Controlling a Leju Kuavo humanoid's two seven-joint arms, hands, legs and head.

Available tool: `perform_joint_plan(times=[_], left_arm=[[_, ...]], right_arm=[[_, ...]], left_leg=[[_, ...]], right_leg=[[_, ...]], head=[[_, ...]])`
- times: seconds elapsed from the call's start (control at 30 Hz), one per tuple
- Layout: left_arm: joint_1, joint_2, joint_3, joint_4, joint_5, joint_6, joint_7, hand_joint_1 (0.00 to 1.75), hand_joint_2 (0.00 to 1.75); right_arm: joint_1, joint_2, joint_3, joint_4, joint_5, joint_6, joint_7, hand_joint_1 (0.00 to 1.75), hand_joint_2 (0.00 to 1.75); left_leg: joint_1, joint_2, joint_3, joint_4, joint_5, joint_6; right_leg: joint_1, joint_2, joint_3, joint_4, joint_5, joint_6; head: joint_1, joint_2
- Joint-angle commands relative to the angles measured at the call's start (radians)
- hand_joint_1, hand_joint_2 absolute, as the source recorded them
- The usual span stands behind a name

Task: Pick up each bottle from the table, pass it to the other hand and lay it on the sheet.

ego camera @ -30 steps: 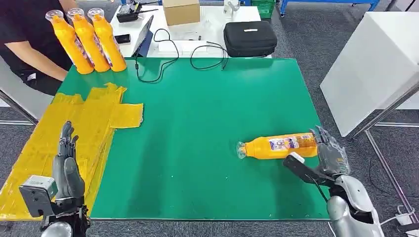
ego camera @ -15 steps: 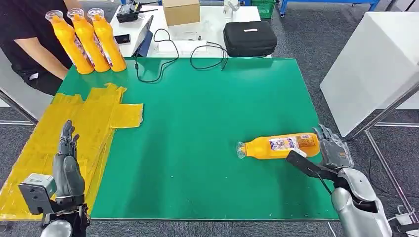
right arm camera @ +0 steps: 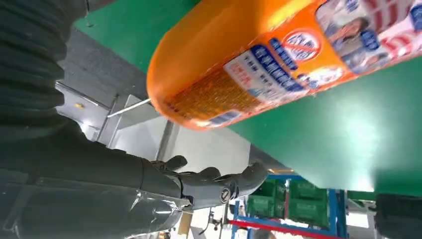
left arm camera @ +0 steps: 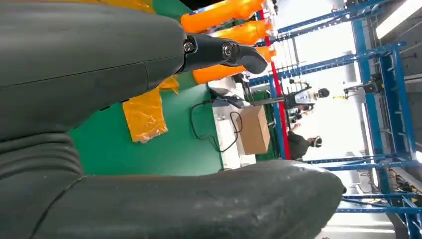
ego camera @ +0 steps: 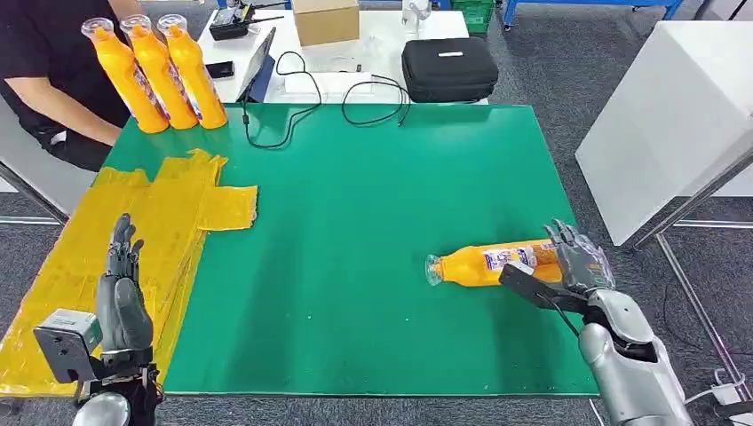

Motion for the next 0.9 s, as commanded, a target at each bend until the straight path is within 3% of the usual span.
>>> perform_joint_plan(times=[0.03,0.4,0.67,0.7,0.73,0.77,0.9], left_arm=[[-0.043,0.031,-0.014,0.070,0.008,-0.003,0.007,0.00,0.00],[-0.052,0.034,-0.020,0.079,0.015,-0.006,0.012,0.00,0.00],[-0.065,0.036,-0.036,0.094,0.026,-0.013,0.017,0.00,0.00],[-0.066,0.037,-0.037,0.095,0.027,-0.013,0.018,0.00,0.00],[-0.066,0.037,-0.036,0.096,0.030,-0.012,0.018,0.00,0.00],[-0.065,0.038,-0.036,0.096,0.030,-0.012,0.018,0.00,0.00],[-0.066,0.038,-0.036,0.095,0.033,-0.013,0.018,0.00,0.00]], right_arm=[[-0.098,0.055,0.083,0.204,0.028,-0.018,0.008,0.00,1.75],[-0.143,0.089,0.120,0.323,0.065,-0.036,0.018,0.00,1.75],[-0.196,0.131,0.180,0.514,0.128,-0.040,0.041,0.00,1.75],[-0.196,0.130,0.186,0.534,0.133,-0.038,0.040,0.56,1.75],[-0.193,0.129,0.188,0.546,0.133,-0.038,0.037,1.68,1.75],[-0.192,0.129,0.189,0.554,0.133,-0.041,0.036,1.75,1.75],[-0.184,0.126,0.187,0.566,0.131,-0.047,0.034,1.75,1.75]], left_leg=[[0.001,0.002,0.004,-0.001,-0.001,-0.001],[0.001,0.002,0.006,-0.001,-0.001,-0.001],[0.001,0.002,0.006,-0.002,0.000,-0.001],[0.002,0.003,0.008,-0.002,0.000,-0.002],[0.001,0.002,0.008,-0.002,0.000,-0.001],[0.002,0.002,0.010,-0.002,0.000,-0.002],[0.002,0.000,0.014,-0.002,0.000,-0.002]], right_leg=[[0.001,0.001,0.003,-0.002,0.000,-0.001],[0.001,0.000,0.005,-0.001,0.000,-0.002],[0.002,0.001,0.004,-0.002,0.001,-0.002],[0.003,0.001,0.006,-0.003,0.001,-0.002],[0.002,0.000,0.006,-0.002,0.000,-0.002],[0.003,0.000,0.008,-0.003,0.000,-0.002],[0.003,-0.001,0.013,-0.004,0.001,-0.002]], head=[[0.000,0.000],[0.000,0.000],[0.000,0.000],[0.000,0.000],[0.000,0.000],[0.000,0.000],[0.000,0.000]])
